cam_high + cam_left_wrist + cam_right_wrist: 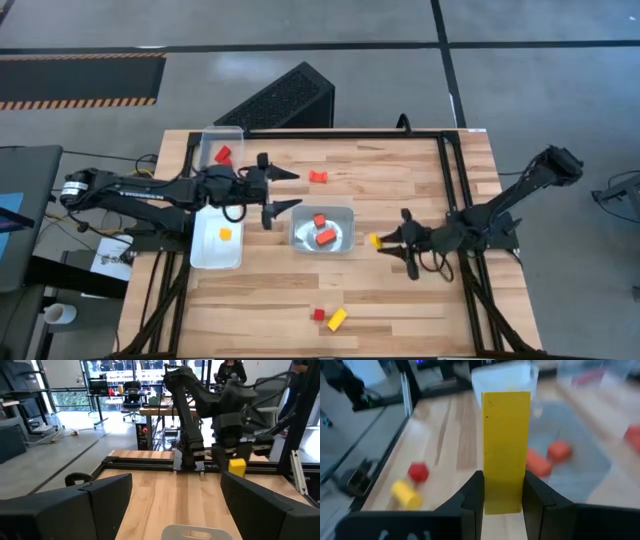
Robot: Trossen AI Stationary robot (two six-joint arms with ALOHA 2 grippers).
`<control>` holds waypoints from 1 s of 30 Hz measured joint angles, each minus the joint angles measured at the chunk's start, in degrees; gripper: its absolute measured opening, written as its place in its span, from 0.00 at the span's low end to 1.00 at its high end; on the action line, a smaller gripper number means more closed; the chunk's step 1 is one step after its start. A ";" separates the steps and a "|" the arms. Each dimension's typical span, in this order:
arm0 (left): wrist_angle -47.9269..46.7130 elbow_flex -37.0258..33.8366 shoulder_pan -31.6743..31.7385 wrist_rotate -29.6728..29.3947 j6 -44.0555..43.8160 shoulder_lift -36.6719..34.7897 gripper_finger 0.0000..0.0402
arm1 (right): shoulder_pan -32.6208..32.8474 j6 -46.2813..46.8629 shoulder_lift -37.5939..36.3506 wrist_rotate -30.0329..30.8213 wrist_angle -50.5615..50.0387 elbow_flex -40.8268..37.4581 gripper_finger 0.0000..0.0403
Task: Sort & place blocks by color
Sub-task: Put the right yellow wooden block into the white bin
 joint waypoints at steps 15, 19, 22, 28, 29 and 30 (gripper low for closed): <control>21.77 -2.74 -0.24 6.29 -9.63 16.19 0.74 | -19.28 -12.76 7.78 -2.73 22.73 -2.20 0.24; 26.12 0.02 -0.26 9.49 -10.64 23.14 0.78 | -21.50 -11.78 11.64 -7.09 26.77 -2.20 0.24; 26.13 2.84 -0.24 10.61 -11.26 27.61 0.82 | -22.06 -11.79 14.32 -8.94 29.81 -2.20 0.24; 26.14 6.63 -0.22 10.54 -10.68 30.68 0.90 | -22.00 -11.79 17.19 -11.27 33.52 -2.17 0.24; 26.21 6.84 -0.20 9.77 -10.60 30.68 0.90 | -22.00 -11.79 17.35 -11.27 33.96 -2.17 0.24; 26.31 6.86 -0.12 9.16 -10.57 30.68 0.90 | -22.00 -11.78 17.53 -11.30 34.34 -2.16 0.24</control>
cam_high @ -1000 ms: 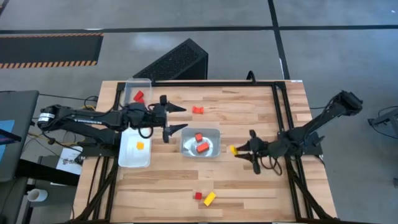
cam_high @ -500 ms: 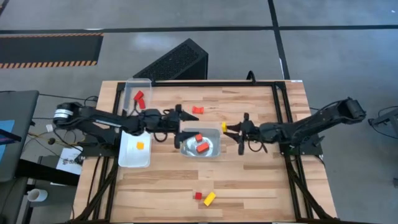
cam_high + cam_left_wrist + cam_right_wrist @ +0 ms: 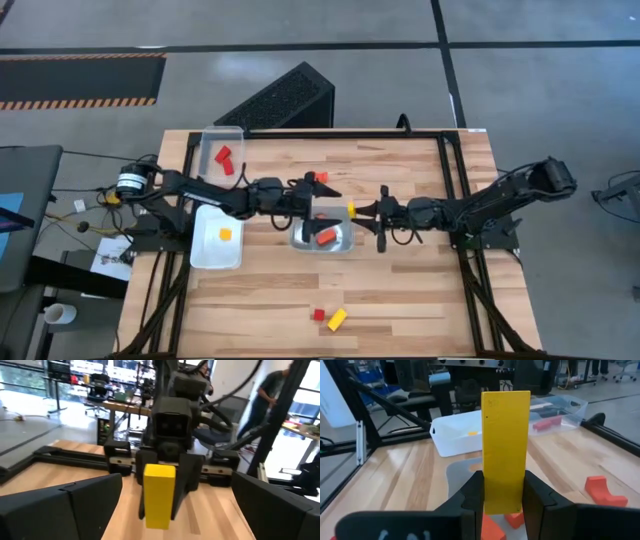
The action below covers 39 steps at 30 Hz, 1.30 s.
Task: Sort & place blocks by color
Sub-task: Put the right yellow wooden block into the white bin
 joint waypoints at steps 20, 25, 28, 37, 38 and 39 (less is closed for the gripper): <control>3.15 0.00 0.77 2.30 -2.10 0.00 0.91 | 1.01 -1.71 0.40 -3.22 10.01 1.88 0.24; 3.03 0.00 0.73 1.62 -1.79 0.00 0.91 | 1.74 -3.04 0.40 -3.26 9.94 2.85 0.24; 3.45 0.00 0.71 1.53 -1.71 0.00 0.91 | 2.03 -3.02 0.40 -3.14 9.86 3.18 0.24; 3.41 0.00 0.71 0.66 0.37 0.00 0.91 | 2.14 -2.59 7.40 -0.07 12.11 6.67 0.24; 3.37 0.00 0.71 0.56 0.35 0.00 0.91 | 2.14 -2.59 9.29 -0.04 12.75 7.57 0.24; 3.32 -0.02 0.71 0.65 0.32 0.00 0.91 | 2.14 -2.64 11.07 -0.02 13.36 8.47 0.24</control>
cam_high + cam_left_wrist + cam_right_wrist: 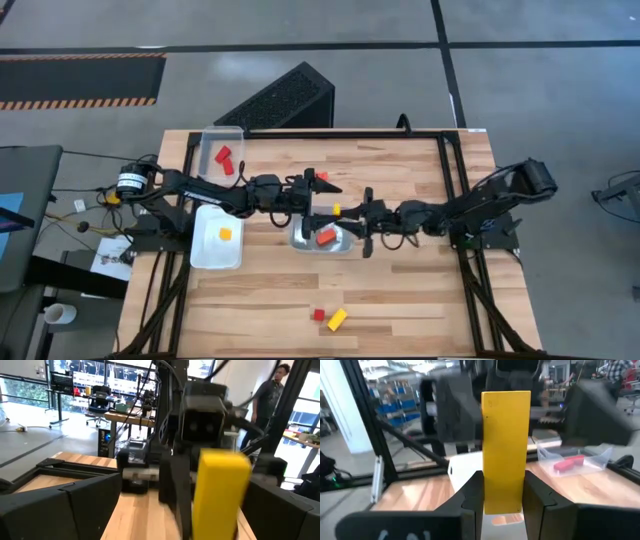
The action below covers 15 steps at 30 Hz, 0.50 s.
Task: Sort & place blocks by color
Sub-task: Put the right yellow wooden block into the white bin
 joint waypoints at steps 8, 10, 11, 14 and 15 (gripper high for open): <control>-3.11 0.00 -0.04 -0.54 -0.83 -0.02 0.85 | 0.00 -1.27 4.06 0.24 0.55 3.03 0.24; -3.27 0.00 -0.04 -0.78 -0.32 0.00 0.79 | -0.02 -1.44 3.34 0.43 0.09 2.93 0.24; -3.30 0.00 -0.04 -0.80 -0.34 -0.02 0.74 | -0.04 -1.58 2.99 0.57 -0.01 2.90 0.24; -3.86 0.00 -0.09 -0.16 -0.26 -0.04 0.57 | -0.26 -1.89 2.76 0.68 -0.75 2.90 0.24; -3.94 0.00 -0.11 0.21 -0.05 -0.04 0.50 | -0.43 -1.90 2.76 0.68 -1.15 2.90 0.24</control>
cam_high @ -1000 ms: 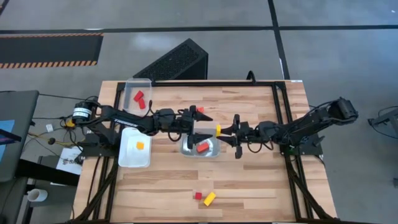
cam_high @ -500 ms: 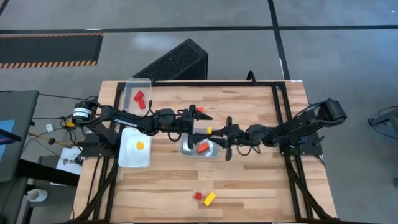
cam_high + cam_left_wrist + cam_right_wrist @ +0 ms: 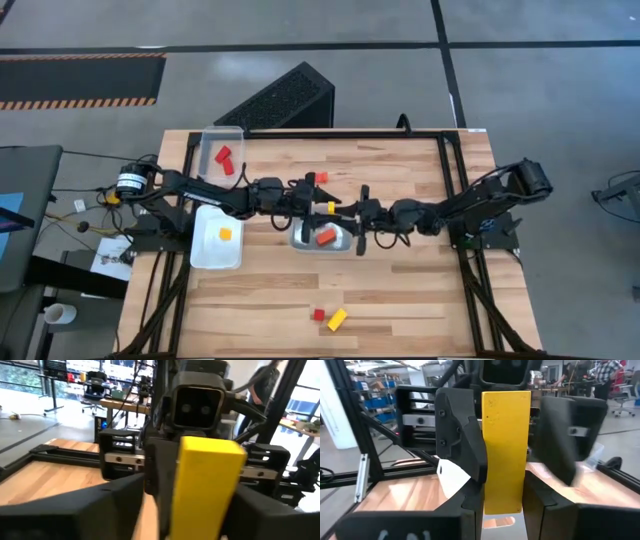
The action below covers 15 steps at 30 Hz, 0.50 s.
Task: Sort & place blocks by color
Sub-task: Put the right yellow wooden block into the white bin
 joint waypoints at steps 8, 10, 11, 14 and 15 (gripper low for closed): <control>-1.89 0.04 -0.02 0.01 1.62 -0.04 0.18 | -0.49 0.24 -0.04 -0.35 -1.67 0.00 0.38; -4.82 0.04 0.04 -0.85 1.59 -1.04 0.18 | -0.23 0.24 0.00 -0.33 -2.32 0.00 0.47; -6.87 0.04 0.06 -0.97 1.71 -2.00 0.18 | -0.16 0.30 0.00 -0.33 -2.73 0.00 0.53; -17.72 -0.09 0.17 -4.30 2.63 -7.27 0.18 | 0.10 2.36 -1.09 -1.29 -5.75 0.02 0.66; -22.44 -0.09 0.25 -5.96 2.53 -9.54 0.18 | 0.13 3.12 -1.75 -1.65 -6.53 0.02 0.70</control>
